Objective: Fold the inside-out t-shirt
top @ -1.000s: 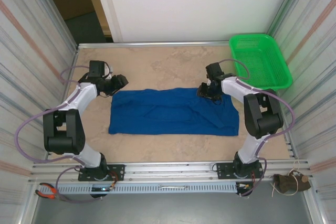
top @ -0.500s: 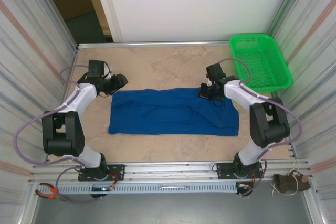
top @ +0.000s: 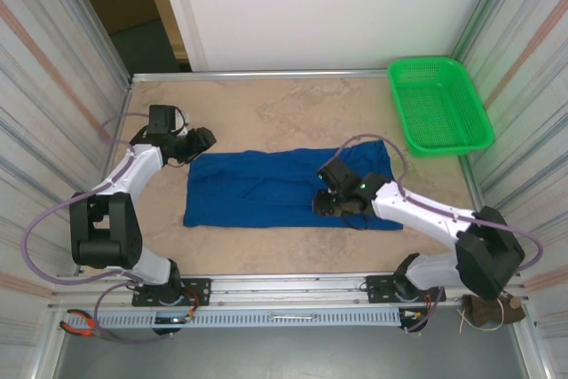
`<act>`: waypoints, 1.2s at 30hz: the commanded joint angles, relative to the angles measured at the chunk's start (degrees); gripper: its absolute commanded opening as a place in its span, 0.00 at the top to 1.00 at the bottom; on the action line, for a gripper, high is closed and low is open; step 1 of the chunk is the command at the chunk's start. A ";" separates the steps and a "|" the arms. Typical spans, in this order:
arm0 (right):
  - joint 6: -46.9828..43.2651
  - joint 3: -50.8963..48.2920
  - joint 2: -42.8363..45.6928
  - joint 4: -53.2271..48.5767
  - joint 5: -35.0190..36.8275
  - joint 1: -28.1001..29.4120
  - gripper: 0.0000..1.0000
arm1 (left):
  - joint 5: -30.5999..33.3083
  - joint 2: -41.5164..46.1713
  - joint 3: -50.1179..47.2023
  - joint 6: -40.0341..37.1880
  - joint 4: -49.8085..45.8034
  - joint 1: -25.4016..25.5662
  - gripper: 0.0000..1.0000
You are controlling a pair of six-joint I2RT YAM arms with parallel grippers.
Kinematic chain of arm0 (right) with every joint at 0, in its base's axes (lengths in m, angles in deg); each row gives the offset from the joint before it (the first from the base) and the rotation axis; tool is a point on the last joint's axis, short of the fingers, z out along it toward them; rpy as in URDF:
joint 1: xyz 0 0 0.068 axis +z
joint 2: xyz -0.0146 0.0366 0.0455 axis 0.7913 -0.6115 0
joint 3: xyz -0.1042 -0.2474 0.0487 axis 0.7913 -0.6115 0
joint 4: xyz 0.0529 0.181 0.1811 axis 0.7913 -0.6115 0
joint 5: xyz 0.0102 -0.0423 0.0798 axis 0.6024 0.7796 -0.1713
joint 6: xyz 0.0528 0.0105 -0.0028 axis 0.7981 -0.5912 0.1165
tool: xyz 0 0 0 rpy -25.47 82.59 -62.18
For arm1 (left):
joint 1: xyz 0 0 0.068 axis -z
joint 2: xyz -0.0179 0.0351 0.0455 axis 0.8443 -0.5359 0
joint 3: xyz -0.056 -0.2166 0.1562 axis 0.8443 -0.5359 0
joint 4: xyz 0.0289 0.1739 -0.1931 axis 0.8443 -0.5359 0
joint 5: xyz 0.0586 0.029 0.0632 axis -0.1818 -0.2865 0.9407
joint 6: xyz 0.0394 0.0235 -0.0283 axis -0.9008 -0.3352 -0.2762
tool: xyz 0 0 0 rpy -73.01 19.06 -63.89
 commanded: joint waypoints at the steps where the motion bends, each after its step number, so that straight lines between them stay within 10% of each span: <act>1: 6.34 0.06 7.36 -4.66 8.54 0.22 0.57 | 0.23 2.46 -0.56 0.03 0.08 -0.11 0.45; 10: -1.80 -0.17 4.26 -2.40 4.73 -17.68 0.63 | 0.09 2.13 -0.71 0.46 0.08 0.02 0.45; 16: -2.25 -4.73 -1.97 1.53 2.23 -17.62 0.96 | -0.12 3.33 -1.09 0.38 -0.59 0.08 0.45; 27: -0.91 -5.53 6.03 -0.35 -0.51 -16.53 0.94 | 2.17 3.59 -1.01 -2.08 -3.01 -0.16 0.44; 36: -2.84 5.18 -10.06 9.35 -4.31 -16.04 0.92 | 5.70 -7.74 6.76 -7.95 -6.05 -4.56 0.50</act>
